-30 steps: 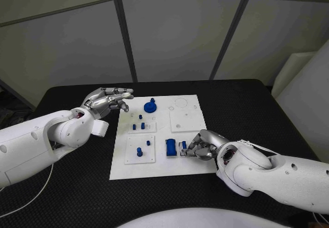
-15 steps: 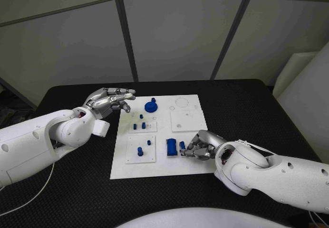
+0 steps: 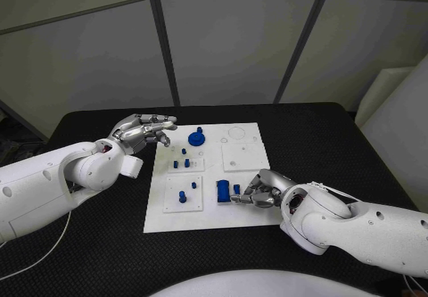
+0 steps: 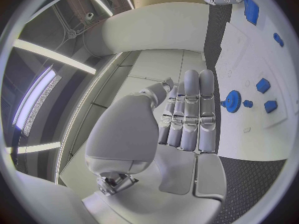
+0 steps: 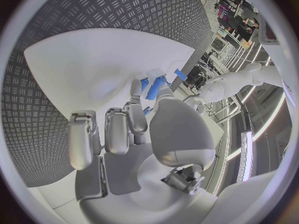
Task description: Assemble the parts on the task board
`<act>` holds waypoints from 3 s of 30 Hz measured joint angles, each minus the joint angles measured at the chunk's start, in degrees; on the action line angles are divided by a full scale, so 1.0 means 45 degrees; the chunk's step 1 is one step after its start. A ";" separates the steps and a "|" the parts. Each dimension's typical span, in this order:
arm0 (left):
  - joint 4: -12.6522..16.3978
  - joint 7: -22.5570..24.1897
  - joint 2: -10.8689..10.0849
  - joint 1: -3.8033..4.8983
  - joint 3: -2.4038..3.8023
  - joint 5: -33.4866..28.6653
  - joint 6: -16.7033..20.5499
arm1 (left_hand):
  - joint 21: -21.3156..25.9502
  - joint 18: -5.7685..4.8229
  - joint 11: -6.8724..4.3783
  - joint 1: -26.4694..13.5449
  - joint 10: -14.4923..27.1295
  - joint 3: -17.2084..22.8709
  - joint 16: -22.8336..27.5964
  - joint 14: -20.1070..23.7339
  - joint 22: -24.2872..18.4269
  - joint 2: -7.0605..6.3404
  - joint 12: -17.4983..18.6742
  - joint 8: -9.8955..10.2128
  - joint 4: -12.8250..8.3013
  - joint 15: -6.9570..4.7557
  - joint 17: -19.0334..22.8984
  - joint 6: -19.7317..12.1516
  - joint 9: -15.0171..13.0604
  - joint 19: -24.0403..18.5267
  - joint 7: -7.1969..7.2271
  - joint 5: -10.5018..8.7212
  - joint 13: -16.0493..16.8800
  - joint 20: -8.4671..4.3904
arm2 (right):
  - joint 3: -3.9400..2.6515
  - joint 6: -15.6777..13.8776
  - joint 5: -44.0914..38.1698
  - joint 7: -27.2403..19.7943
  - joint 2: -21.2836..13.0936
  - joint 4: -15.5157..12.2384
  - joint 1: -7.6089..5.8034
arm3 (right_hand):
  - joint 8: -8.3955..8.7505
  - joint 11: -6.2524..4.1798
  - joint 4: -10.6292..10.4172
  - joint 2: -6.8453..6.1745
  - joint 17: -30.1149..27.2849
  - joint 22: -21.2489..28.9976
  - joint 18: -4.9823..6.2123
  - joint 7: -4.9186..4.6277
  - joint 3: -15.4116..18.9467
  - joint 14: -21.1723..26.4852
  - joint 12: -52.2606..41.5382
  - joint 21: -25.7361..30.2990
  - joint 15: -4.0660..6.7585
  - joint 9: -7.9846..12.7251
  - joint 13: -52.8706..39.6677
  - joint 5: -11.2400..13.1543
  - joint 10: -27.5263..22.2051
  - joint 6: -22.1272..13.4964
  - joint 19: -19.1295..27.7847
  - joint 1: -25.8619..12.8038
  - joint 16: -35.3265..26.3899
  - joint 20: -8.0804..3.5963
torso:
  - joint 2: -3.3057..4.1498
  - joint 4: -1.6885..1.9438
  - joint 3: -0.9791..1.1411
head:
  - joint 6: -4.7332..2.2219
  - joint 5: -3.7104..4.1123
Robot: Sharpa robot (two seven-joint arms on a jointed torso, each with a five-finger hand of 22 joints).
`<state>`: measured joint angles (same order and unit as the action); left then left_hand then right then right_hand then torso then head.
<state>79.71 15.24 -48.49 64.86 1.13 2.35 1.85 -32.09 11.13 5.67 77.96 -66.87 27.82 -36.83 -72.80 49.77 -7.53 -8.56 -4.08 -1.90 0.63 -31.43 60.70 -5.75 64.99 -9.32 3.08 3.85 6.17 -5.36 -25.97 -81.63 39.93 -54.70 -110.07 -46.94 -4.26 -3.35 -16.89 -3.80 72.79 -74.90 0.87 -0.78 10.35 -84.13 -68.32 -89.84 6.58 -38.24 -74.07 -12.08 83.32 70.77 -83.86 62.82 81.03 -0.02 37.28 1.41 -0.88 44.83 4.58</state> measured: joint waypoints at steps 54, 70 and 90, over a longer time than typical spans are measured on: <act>-0.0143 -0.0054 0.0152 -0.0013 -0.0004 0.0037 -0.0141 | 0.0050 0.0000 -0.0002 0.0000 -0.0002 0.0000 0.0000 0.0000 -0.0013 0.0000 0.0000 0.0000 0.0000 0.0000 -0.0001 0.0000 -0.0003 -0.0001 0.0000 0.0000 -0.0001 0.0000 | -0.0035 -0.0137 -0.0507 -0.1073 0.0177 0.0937 -0.0093 | -0.0301 0.0176 0.1119 0.0331 -0.0344 0.0000 0.0000 0.0191 -0.0635 0.0042 0.0458 0.0000 0.0043 -0.0403 0.0185 0.0156 -0.0277 0.0307 -0.0001 0.3352 -0.0331 0.0002 | 0.0022 0.0005 -0.0007 | 0.0028 0.0021; -0.0138 -0.0069 0.0124 -0.0013 -0.0004 0.0041 -0.0177 | 0.0050 0.0000 -0.0002 0.0000 -0.0001 0.0000 0.0000 0.0000 -0.0012 0.0000 0.0000 -0.0001 0.0000 0.0000 -0.0002 0.0000 0.0006 0.0000 0.0000 0.0000 -0.0001 0.0000 | -0.0033 -0.0231 -0.1037 -0.1216 -0.0029 0.0609 -0.0091 | -0.0300 0.0173 0.0613 0.0207 -0.0443 0.0001 -0.0001 0.0204 -0.0059 0.0043 0.0515 0.0000 0.0044 -0.0759 0.0304 0.0117 -0.0274 0.0323 -0.0047 0.3016 -0.0332 -0.0044 | 0.0005 0.0004 -0.0002 | -0.0002 0.0013; -0.0495 0.0175 0.0343 -0.0071 -0.0016 -0.0270 0.0161 | 0.4016 -0.0900 0.0482 -0.0437 0.0800 -0.0799 0.3894 0.3613 -0.2365 -0.0134 0.0441 -0.0001 0.0450 0.1230 0.2091 -0.0389 0.0202 -0.4274 -0.0159 -0.0064 -0.0042 0.0945 | -0.0036 -0.1222 0.8280 -0.9153 0.0462 0.4037 -0.1674 | 0.0109 0.2015 0.0619 0.0640 -1.0621 0.3740 0.1995 -0.1816 -0.0132 0.4766 1.2479 1.6495 -0.1998 0.1496 1.0494 -0.0122 -0.5099 -0.3582 0.5126 0.6064 -1.0988 0.1736 | -0.0322 0.0076 -0.0161 | -0.0908 0.0184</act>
<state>77.49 16.03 -46.94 64.54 1.06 1.14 2.58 -14.02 7.08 7.84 76.00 -63.27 24.23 -19.31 -56.54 39.13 -8.13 -6.58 -4.09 0.13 6.16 -22.02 58.95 -4.84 45.76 -10.03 2.79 3.66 10.42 -5.52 -31.47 -44.36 -1.25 -52.62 -91.91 -54.47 -3.77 5.71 -14.10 -0.91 25.00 -58.08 9.84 -8.95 9.76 -62.69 -12.16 -15.61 -2.41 -31.50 -26.85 -12.63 60.38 54.65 -60.79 90.11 31.59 7.79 35.83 1.75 -1.61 40.74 5.41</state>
